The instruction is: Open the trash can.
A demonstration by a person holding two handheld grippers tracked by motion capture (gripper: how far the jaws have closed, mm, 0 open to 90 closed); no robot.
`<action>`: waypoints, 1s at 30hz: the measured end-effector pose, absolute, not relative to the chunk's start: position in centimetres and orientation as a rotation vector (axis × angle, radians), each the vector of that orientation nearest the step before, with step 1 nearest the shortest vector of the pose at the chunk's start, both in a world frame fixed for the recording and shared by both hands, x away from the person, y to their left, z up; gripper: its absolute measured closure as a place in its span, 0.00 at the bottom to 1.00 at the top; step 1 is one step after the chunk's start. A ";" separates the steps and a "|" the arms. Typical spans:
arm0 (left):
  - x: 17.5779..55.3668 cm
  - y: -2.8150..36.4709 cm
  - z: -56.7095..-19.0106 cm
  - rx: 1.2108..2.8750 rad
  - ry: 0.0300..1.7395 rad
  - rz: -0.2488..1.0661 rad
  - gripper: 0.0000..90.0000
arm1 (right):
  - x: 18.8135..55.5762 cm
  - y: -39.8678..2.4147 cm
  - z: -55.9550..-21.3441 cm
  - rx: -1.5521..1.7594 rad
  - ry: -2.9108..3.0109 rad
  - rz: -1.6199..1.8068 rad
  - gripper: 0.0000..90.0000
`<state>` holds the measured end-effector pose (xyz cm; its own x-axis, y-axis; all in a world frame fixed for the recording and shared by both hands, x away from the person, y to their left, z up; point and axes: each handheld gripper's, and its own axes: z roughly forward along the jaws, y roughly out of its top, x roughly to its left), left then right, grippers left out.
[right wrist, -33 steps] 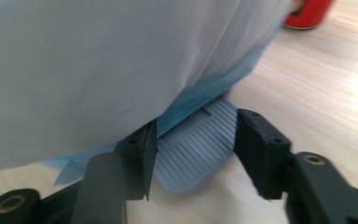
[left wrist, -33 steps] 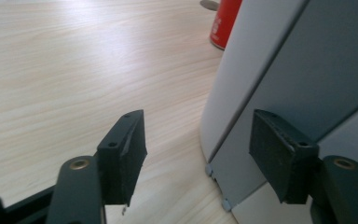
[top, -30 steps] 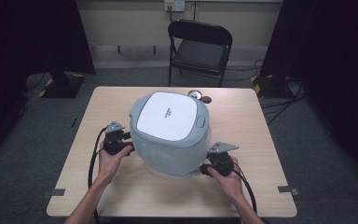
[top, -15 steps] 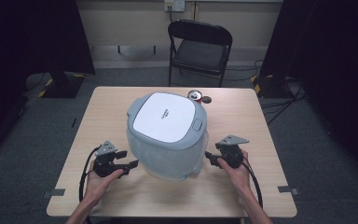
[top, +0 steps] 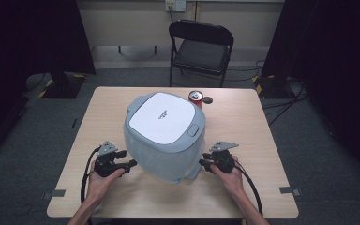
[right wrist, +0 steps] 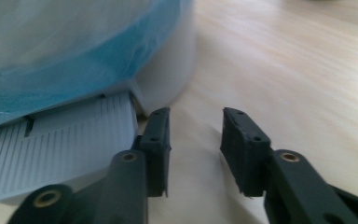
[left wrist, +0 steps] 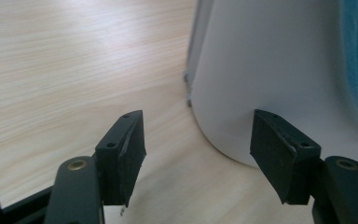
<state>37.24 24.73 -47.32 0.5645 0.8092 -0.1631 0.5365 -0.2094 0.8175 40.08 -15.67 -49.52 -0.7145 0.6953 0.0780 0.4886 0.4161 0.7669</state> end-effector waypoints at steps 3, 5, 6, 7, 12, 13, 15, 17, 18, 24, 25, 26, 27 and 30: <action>37.6 25.4 -47.5 1.859 1.124 0.351 0.40 | 39.3 -14.5 -49.7 0.995 2.442 1.159 0.69; 37.9 26.0 -47.5 1.836 1.153 0.311 0.42 | 38.9 -14.2 -49.7 0.996 2.453 1.170 0.70; 38.0 26.2 -47.6 1.834 1.160 0.317 0.42 | 38.5 -13.9 -49.7 0.991 2.461 1.178 0.70; 38.1 26.4 -47.5 1.828 1.176 0.328 0.42 | 38.4 -13.7 -49.7 0.981 2.470 1.188 0.69; 39.1 27.2 -47.6 1.797 1.211 0.342 0.44 | 37.0 -11.8 -49.6 0.919 2.551 1.230 0.64; 39.6 27.3 -47.5 1.801 1.221 0.341 0.44 | 36.9 -11.6 -49.7 0.907 2.557 1.232 0.63; 40.2 27.3 -47.4 1.808 1.219 0.331 0.44 | 37.0 -11.4 -49.7 0.899 2.564 1.241 0.60; 40.2 27.3 -47.3 1.807 1.215 0.343 0.43 | 37.3 -11.6 -49.5 0.916 2.572 1.258 0.57; 40.1 27.3 -47.2 1.822 1.208 0.346 0.43 | 37.4 -11.9 -49.3 0.934 2.566 1.243 0.58; 37.8 27.0 -47.0 1.886 1.144 0.324 0.41 | 39.2 -13.9 -46.8 0.986 2.405 1.299 0.56; 37.8 27.0 -47.0 1.886 1.144 0.324 0.41 | 39.8 -14.0 -46.2 0.997 2.367 1.318 0.55; 37.6 26.8 -46.9 1.887 1.144 0.339 0.42 | 40.3 -14.0 -45.7 1.005 2.348 1.338 0.54; 37.6 26.8 -46.9 1.887 1.144 0.339 0.42 | 40.3 -14.0 -45.7 1.005 2.348 1.338 0.54; 38.0 26.8 -46.9 1.891 1.153 0.354 0.42 | 42.3 -13.2 -44.5 0.987 2.308 1.392 0.53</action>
